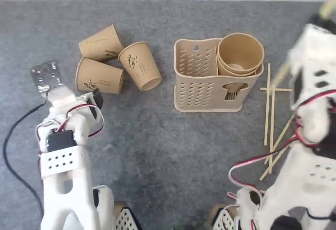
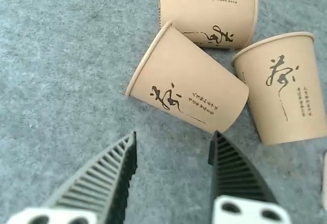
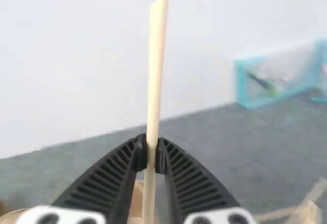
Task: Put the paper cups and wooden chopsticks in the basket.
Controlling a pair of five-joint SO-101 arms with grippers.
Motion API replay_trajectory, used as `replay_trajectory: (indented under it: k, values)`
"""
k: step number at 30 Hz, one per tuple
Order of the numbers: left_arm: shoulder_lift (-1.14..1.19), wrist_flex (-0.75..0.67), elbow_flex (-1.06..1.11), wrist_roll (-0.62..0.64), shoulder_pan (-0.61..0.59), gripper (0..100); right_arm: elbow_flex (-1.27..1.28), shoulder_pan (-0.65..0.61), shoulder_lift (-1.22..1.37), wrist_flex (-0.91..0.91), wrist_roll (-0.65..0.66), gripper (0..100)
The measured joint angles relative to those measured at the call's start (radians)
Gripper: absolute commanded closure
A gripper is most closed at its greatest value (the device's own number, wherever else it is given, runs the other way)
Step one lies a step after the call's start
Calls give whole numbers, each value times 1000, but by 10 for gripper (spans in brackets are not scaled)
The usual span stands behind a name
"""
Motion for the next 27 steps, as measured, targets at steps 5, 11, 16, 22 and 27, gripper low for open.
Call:
replay_trajectory:
  k: [5, 11, 16, 22, 27]
  values:
    - [0, 0, 0, 2, 0, 783, 0, -206, 0, -132, -5, 986]
    - [0, 0, 20, 2, 0, 783, 0, -373, 71, -328, -5, 987]
    - [0, 0, 20, 2, 0, 783, 0, -454, 210, -387, -5, 989]
    - [0, 0, 20, 2, 0, 783, 0, -494, 273, -430, -5, 990]
    - [0, 0, 20, 2, 0, 783, 61, -480, 304, -509, -5, 990]
